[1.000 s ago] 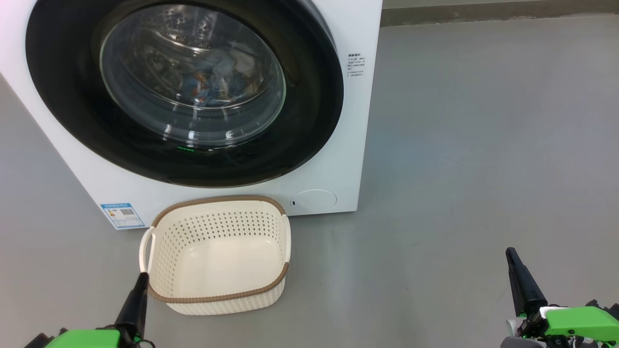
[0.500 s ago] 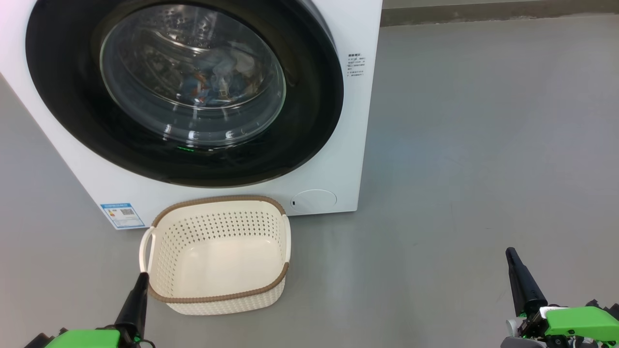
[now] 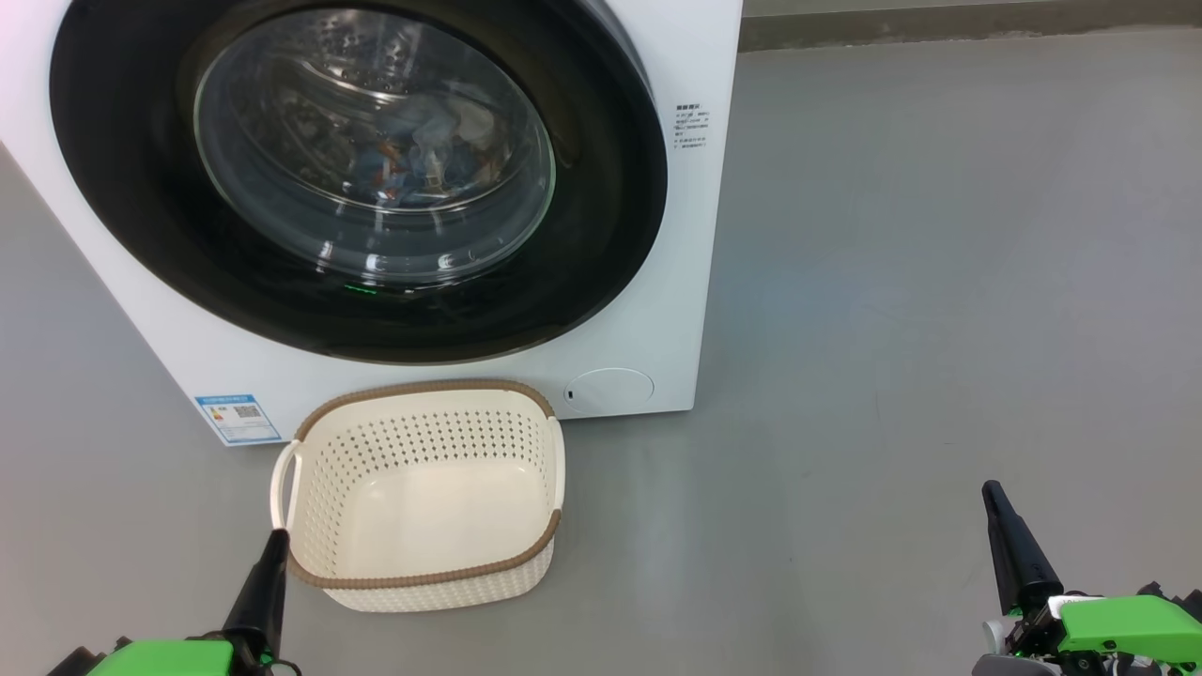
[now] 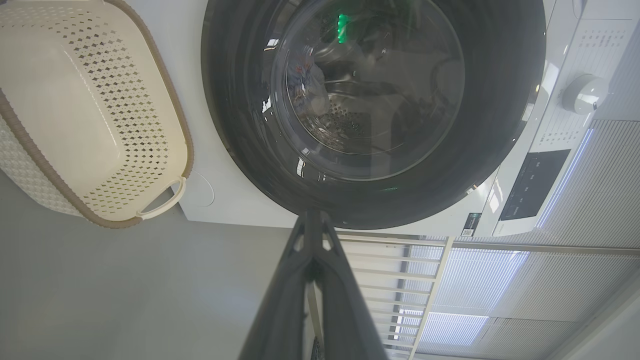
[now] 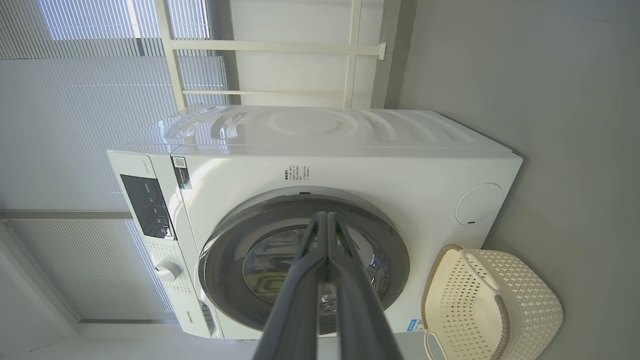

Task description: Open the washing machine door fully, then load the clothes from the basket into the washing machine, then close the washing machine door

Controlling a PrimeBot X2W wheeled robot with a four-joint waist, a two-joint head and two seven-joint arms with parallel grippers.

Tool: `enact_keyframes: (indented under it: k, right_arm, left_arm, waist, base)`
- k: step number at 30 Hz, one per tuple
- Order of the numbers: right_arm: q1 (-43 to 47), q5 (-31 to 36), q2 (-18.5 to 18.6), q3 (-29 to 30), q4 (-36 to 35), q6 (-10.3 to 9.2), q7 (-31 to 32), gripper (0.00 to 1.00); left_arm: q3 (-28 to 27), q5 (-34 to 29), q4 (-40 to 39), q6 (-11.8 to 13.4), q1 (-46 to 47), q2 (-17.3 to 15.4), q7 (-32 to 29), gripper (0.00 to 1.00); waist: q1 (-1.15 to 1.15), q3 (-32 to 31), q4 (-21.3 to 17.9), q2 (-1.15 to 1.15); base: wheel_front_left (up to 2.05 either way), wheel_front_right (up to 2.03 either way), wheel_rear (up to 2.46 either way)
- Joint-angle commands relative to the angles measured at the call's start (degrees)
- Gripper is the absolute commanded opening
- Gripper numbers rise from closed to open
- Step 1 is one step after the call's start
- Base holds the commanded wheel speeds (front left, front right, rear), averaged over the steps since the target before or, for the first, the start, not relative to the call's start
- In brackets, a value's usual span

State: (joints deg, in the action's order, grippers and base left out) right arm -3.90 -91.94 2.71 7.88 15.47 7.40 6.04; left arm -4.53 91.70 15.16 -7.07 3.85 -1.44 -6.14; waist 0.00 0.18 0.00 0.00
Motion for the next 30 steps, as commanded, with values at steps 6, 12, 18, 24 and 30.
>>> enact_keyframes:
  k: [6,12,18,24,30]
  right_arm:
    - [-2.3,-0.2,0.2,-1.4,-1.5,0.09,0.4,0.00]
    - [-2.3,-0.2,0.2,-1.4,-1.5,0.09,0.4,0.00]
    - [-2.3,-0.2,0.2,-1.4,-1.5,0.09,0.5,0.00]
    - [-2.3,-0.2,0.2,-1.4,-1.5,0.09,0.5,0.00]
    - [-2.3,-0.2,0.2,-1.3,-1.5,0.09,0.5,0.00]
  left_arm:
    - [-2.0,0.5,-1.1,-0.4,2.3,-1.4,-0.3,0.00]
    - [-2.0,0.5,-1.1,-0.4,2.3,-1.4,-0.3,0.00]
    - [-2.0,0.5,-1.1,-0.4,2.3,-1.4,-0.3,0.00]
    - [-2.0,0.5,-1.1,-0.4,2.3,-1.4,-0.3,0.00]
    - [-2.0,0.5,-1.1,-0.4,2.3,-1.4,-0.3,0.00]
  waist:
    - [0.00,0.0,0.0,0.00]
    - [0.00,0.0,0.0,0.00]
    - [0.00,0.0,0.0,0.00]
    - [0.00,0.0,0.0,0.00]
    - [0.00,0.0,0.0,0.00]
  base:
    - [0.00,0.00,0.00]
    - [0.00,0.00,0.00]
    - [0.00,0.00,0.00]
    - [0.00,0.00,0.00]
    - [0.00,0.00,0.00]
